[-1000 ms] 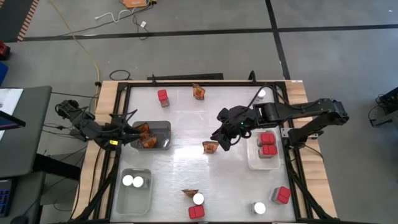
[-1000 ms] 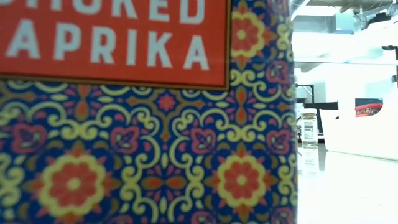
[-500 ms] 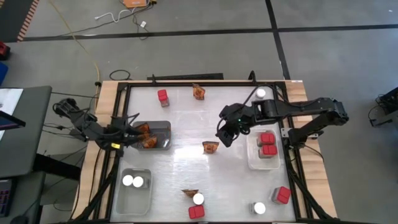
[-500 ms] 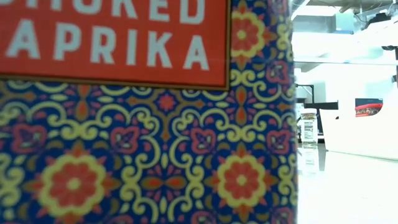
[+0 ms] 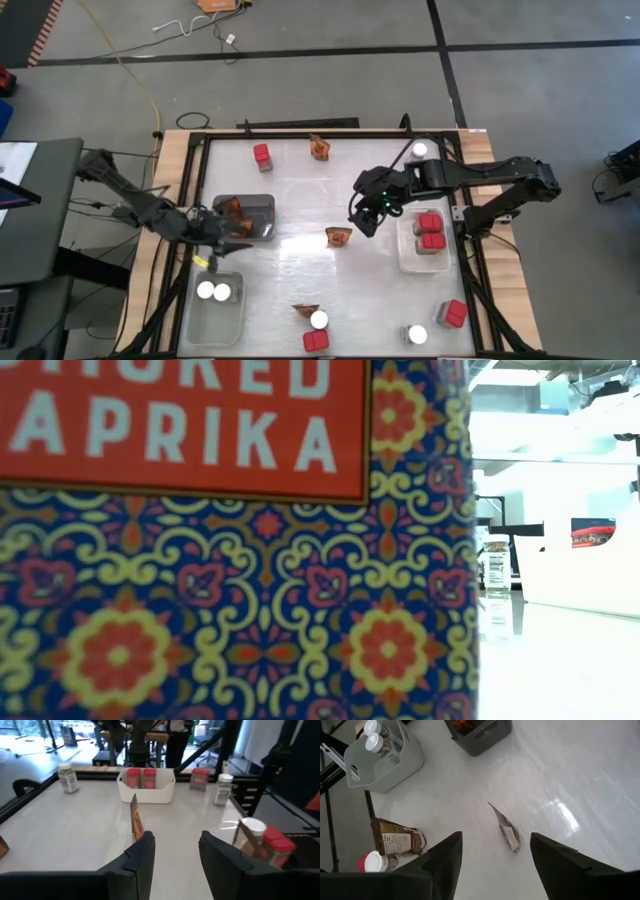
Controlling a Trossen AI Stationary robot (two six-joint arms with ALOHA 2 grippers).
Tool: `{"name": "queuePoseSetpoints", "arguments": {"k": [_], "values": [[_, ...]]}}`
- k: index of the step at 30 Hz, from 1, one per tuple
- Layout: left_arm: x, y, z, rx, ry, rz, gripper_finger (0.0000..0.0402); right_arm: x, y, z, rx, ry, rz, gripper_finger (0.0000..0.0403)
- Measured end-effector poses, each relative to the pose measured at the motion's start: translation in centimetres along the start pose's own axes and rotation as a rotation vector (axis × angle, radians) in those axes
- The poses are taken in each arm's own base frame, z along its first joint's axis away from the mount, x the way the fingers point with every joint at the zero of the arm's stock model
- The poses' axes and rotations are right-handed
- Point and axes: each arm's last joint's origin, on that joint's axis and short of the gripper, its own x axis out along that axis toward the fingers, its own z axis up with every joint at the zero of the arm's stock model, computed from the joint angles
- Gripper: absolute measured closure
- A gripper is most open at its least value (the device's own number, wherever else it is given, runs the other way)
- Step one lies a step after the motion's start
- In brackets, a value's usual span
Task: Sort spices by type
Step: Put the red spice can into the white bin
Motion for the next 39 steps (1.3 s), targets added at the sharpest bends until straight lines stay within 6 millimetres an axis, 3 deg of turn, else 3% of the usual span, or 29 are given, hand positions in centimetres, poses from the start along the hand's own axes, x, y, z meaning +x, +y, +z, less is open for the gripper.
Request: {"name": "queuePoseSetpoints", "arguments": {"k": [10,15,25,29,34,39], "values": [[4.6,0.3,-1.6,-0.205,0.044,0.177,0.0252,-0.3,-1.1,-2.0,-0.086,0.197,-0.130,0.0143],[5.5,0.2,-2.5,-0.311,0.079,0.204,0.0252,-0.5,-0.5,-3.1,-0.097,0.154,-0.281,0.0143],[5.5,0.3,-2.4,-0.296,0.077,0.208,0.0253,0.3,4.5,-7.5,-0.093,0.093,-0.327,0.0143],[5.3,0.4,-2.2,-0.240,0.072,0.201,0.0253,2.0,6.3,-9.7,-0.026,0.134,-0.341,0.0143],[5.0,0.4,-2.0,-0.210,0.078,0.157,0.0253,4.1,10.5,-11.3,-0.082,0.169,-0.274,0.0143],[4.6,0.5,-2.4,-0.184,0.137,0.141,0.0252,5.5,15.2,-11.0,-0.175,0.166,-0.195,0.0143]]}}
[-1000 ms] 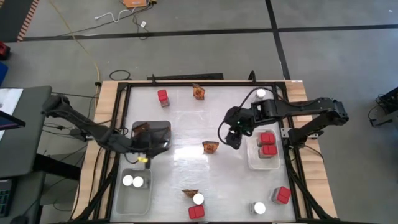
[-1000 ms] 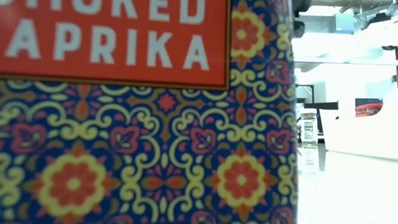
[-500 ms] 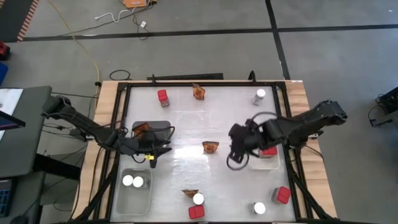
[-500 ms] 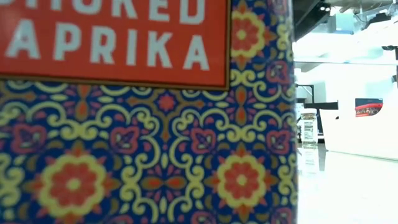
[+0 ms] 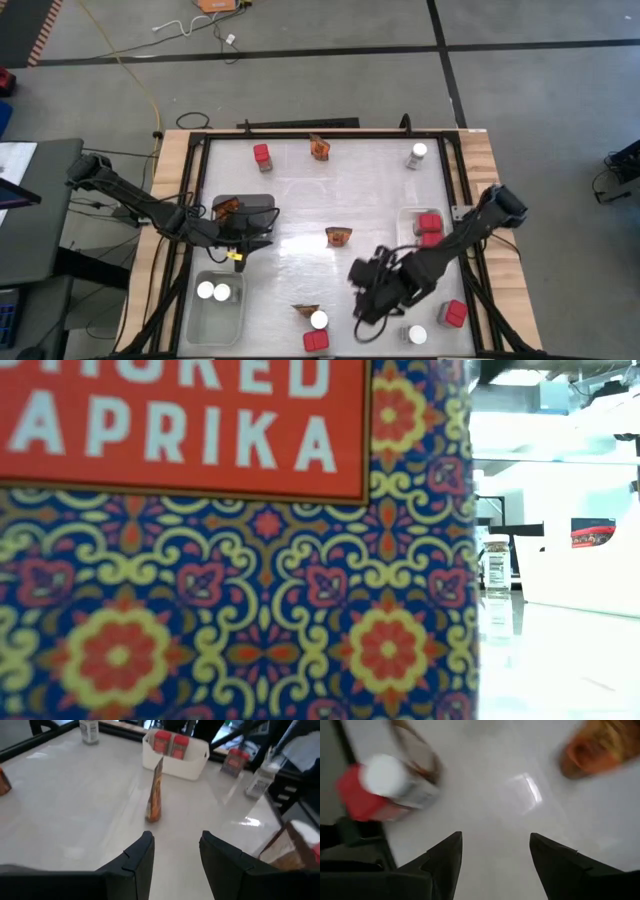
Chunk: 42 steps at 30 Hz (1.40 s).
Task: Sort spices by type
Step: Put the red spice can into the white bin
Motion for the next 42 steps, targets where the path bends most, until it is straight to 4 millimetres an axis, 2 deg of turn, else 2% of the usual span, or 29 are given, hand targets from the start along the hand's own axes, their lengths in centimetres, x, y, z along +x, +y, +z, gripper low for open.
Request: {"name": "queuePoseSetpoints", "arguments": {"k": [5,9,15,20,34,42], "values": [[-0.1,0.3,-0.7,0.040,0.076,0.004,0.0253,0.0,3.6,2.4,-0.089,-0.026,0.051,0.0143],[-0.1,0.4,-1.1,0.060,0.122,-0.010,0.0253,0.3,6.2,4.1,-0.224,-0.066,0.109,0.0143],[-0.1,0.4,-1.2,0.100,0.142,-0.028,0.0253,1.3,9.1,5.4,-0.451,-0.090,0.244,0.0143],[-0.2,0.3,-1.3,0.145,0.164,-0.075,0.0253,3.1,10.1,5.1,-0.468,-0.062,0.338,0.0143],[-0.3,0.5,-1.8,0.140,0.217,-0.055,0.0253,8.2,11.9,3.6,-0.568,-0.040,0.349,0.0143],[-0.3,0.5,-1.9,0.141,0.222,-0.053,0.0253,9.8,12.0,3.1,-0.583,-0.012,0.326,0.0143]]}}
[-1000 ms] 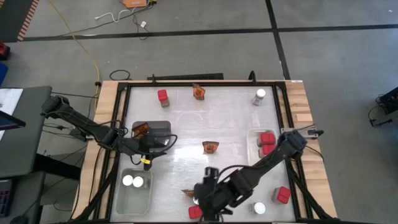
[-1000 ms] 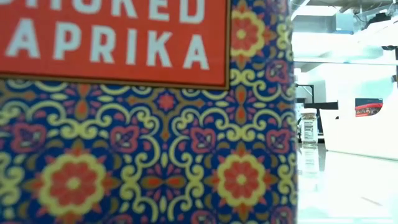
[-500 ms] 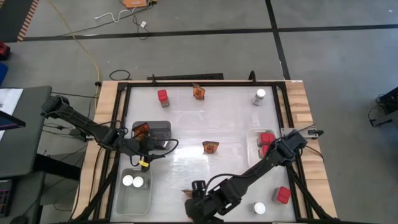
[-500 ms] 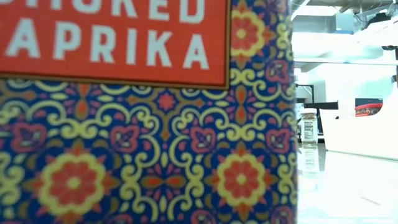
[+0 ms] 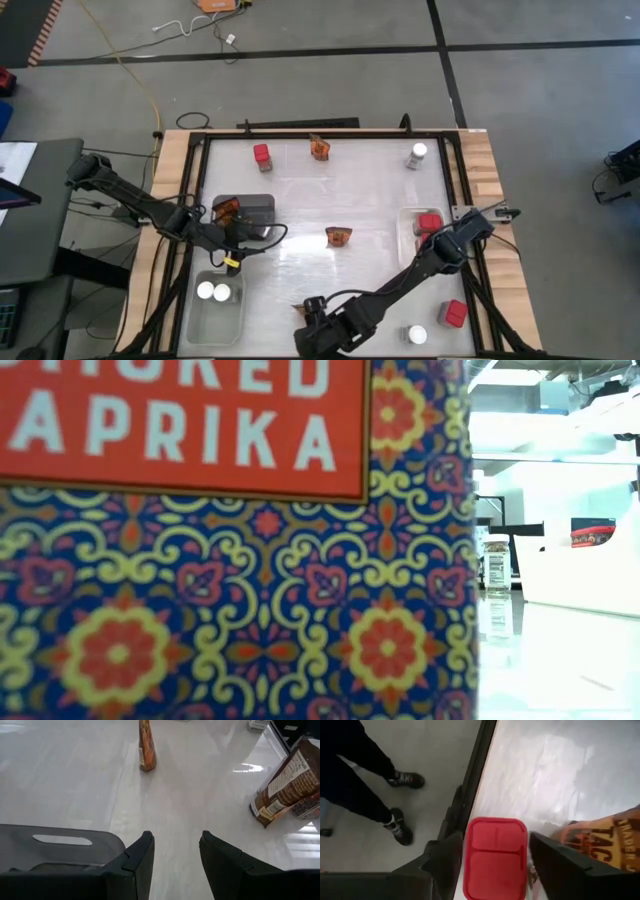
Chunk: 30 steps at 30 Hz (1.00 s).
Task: Sort spices by type
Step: Put the red spice can into the white bin
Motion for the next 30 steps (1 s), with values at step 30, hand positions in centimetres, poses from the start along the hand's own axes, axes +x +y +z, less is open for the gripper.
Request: {"name": "queuePoseSetpoints", "arguments": {"k": [30], "values": [[0.0,0.0,-0.1,0.007,0.020,-0.016,0.0253,-1.6,-0.1,0.2,0.163,0.013,-0.017,0.0143]]}}
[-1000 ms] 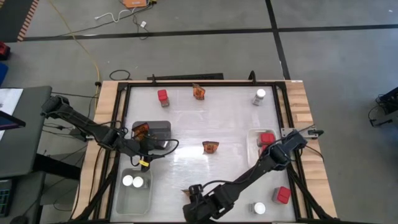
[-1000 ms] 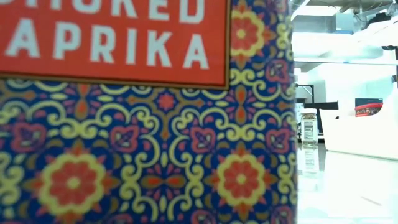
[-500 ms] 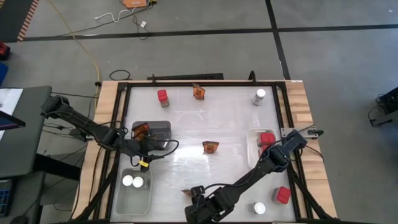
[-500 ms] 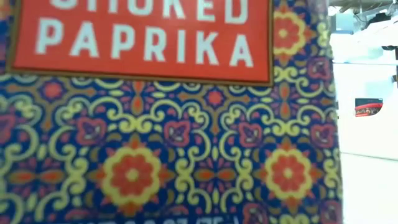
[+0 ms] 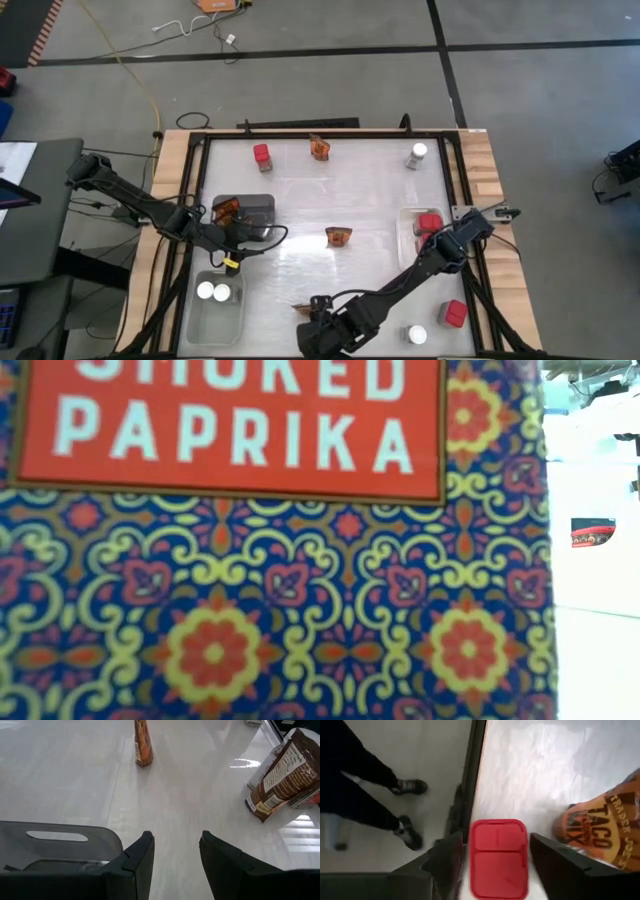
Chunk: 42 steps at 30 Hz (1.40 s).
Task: Sort spices by type
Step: Put the red spice can into the white bin
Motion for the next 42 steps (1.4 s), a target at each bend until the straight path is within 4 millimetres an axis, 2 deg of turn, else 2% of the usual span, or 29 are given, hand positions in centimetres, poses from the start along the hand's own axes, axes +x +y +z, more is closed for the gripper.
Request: {"name": "queuePoseSetpoints", "arguments": {"k": [13,22,37,42], "values": [[0.0,0.0,0.0,-0.010,0.000,0.000,0.0253,-0.1,-0.6,0.4,0.060,-0.009,-0.004,0.0143],[0.0,0.0,0.0,-0.015,0.000,0.000,0.0253,0.0,-1.7,1.0,0.209,-0.020,-0.011,0.0142],[0.0,0.0,0.0,-0.019,-0.002,0.004,0.0253,-1.0,-2.3,0.8,0.247,-0.032,-0.119,0.0142],[0.0,0.0,0.0,-0.026,-0.005,0.009,0.0253,-1.0,-2.5,0.8,0.189,-0.045,-0.176,0.0142]]}}
